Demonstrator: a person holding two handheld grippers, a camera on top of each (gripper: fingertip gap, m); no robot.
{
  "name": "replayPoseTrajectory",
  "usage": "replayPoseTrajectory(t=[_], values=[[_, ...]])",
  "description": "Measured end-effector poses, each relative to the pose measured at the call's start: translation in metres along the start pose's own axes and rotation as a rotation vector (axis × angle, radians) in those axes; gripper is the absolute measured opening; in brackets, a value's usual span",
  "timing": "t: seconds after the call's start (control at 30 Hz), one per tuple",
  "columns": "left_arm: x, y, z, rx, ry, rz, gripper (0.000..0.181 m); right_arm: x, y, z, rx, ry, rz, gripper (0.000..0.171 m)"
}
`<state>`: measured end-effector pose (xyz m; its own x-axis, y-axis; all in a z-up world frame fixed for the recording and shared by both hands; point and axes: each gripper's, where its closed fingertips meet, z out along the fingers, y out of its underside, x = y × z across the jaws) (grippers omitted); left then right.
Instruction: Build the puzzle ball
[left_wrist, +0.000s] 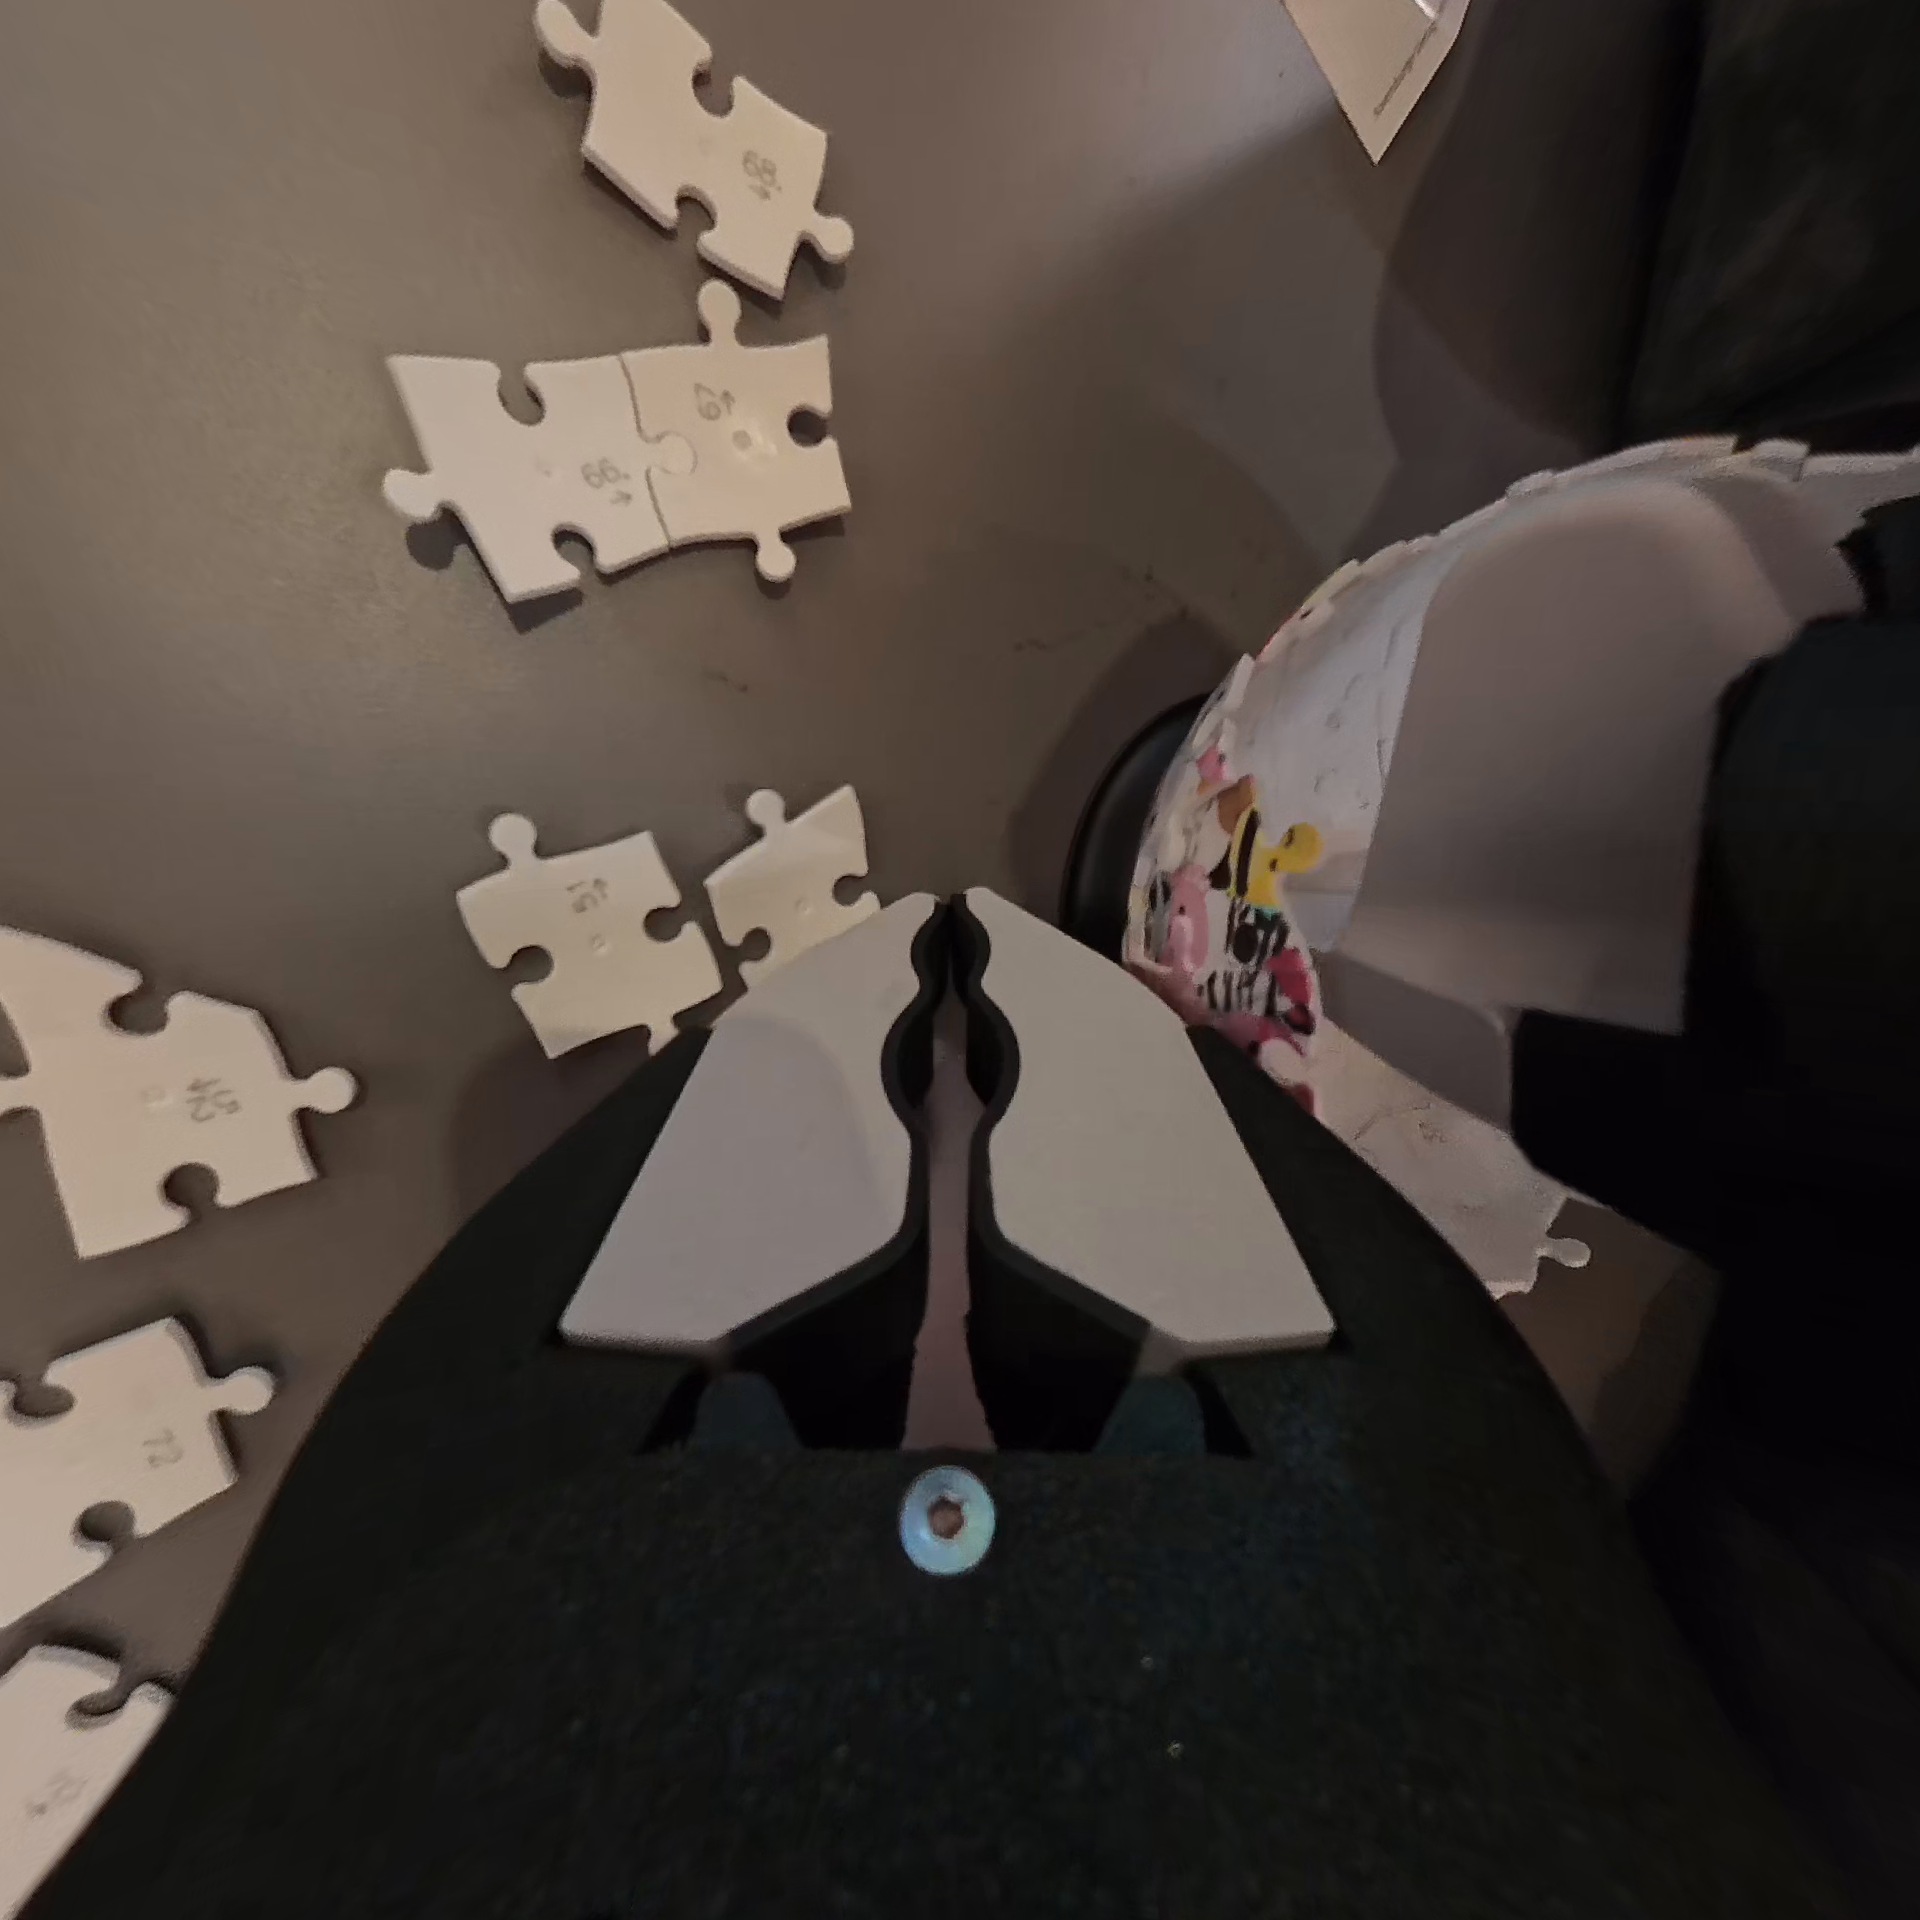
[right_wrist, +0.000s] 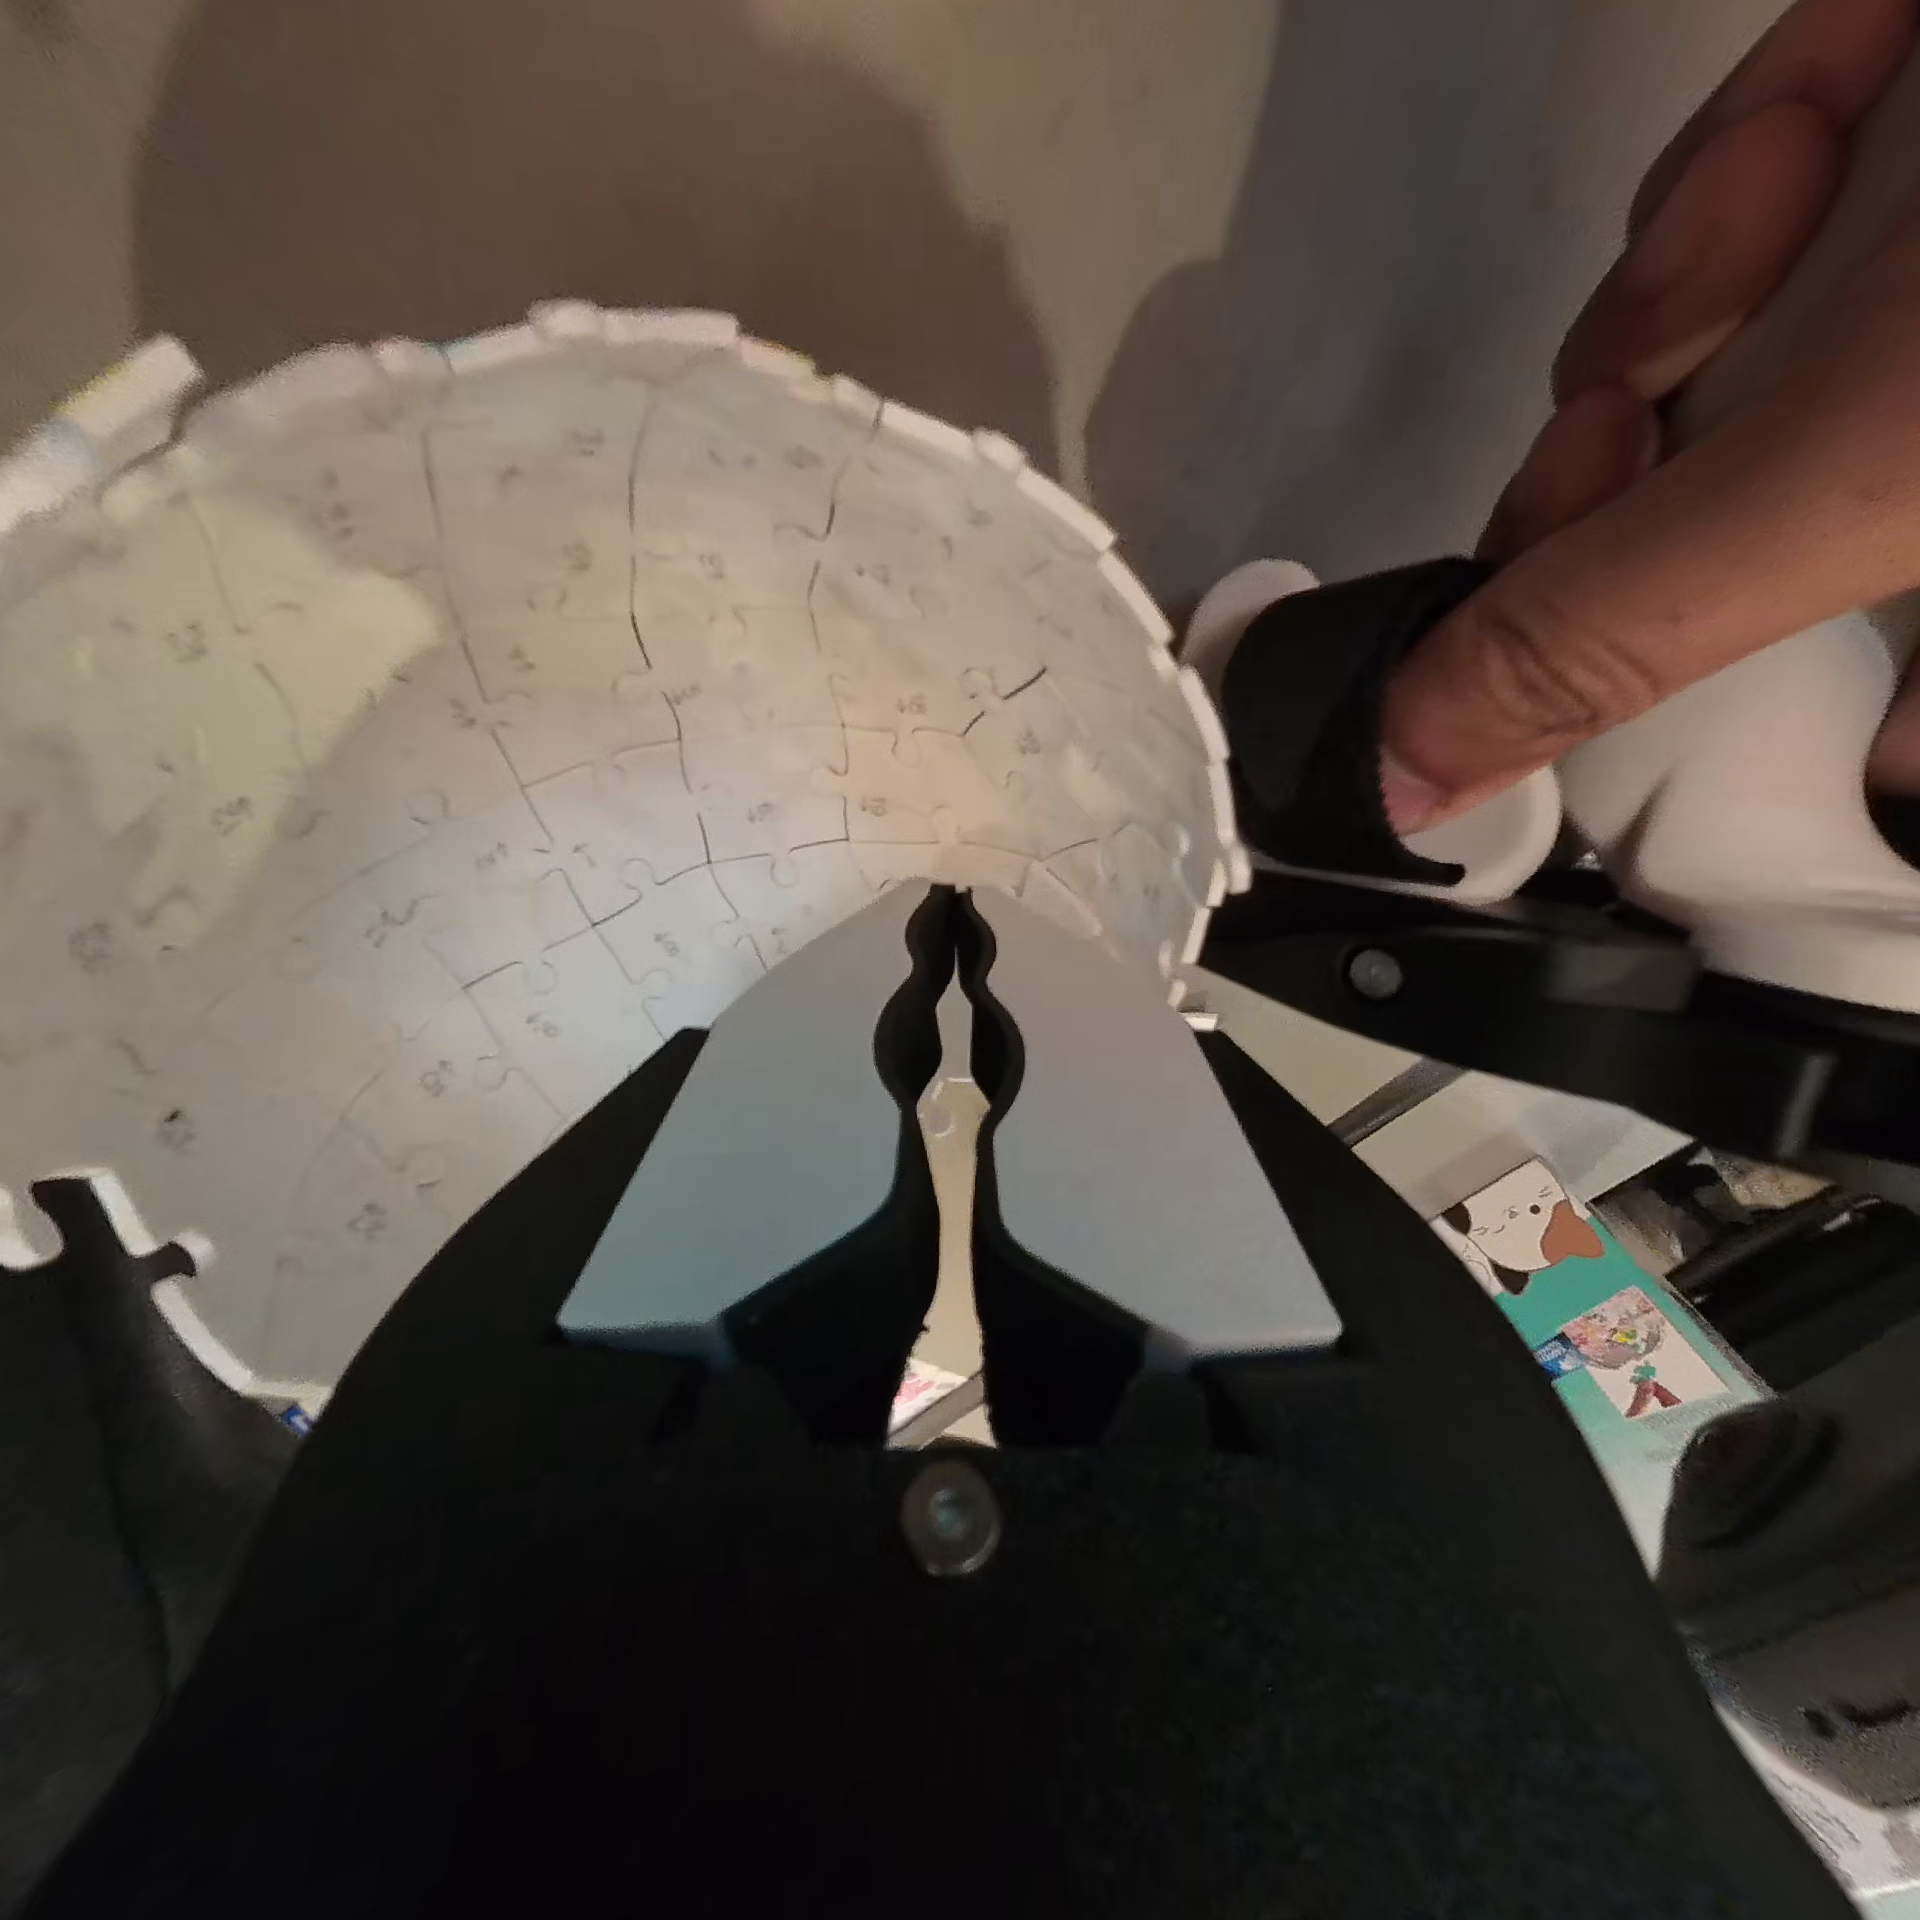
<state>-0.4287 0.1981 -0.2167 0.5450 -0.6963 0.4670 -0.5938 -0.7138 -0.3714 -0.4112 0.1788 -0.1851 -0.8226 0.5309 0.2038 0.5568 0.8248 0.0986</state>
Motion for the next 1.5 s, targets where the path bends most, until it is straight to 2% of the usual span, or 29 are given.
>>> replayPoseTrajectory(t=[0.17, 0.4, 0.97, 1.5], values=[[0.000, 0.000, 0.000, 0.005, 0.010, -0.017, 0.000, 0.011, 0.003, 0.005, -0.024, 0.046, 0.002, 0.000], [0.000, 0.000, 0.000, 0.016, 0.030, -0.047, 0.000, 0.001, 0.001, 0.000, 0.005, 0.001, 0.004, 0.000], [0.004, -0.003, 0.003, 0.032, 0.093, -0.072, 0.000, 0.011, -0.005, 0.007, 0.009, 0.037, 0.008, 0.000], [-0.004, 0.002, -0.003, 0.013, 0.034, -0.048, 0.000, 0.014, 0.001, 0.006, -0.012, 0.057, 0.014, 0.000]])
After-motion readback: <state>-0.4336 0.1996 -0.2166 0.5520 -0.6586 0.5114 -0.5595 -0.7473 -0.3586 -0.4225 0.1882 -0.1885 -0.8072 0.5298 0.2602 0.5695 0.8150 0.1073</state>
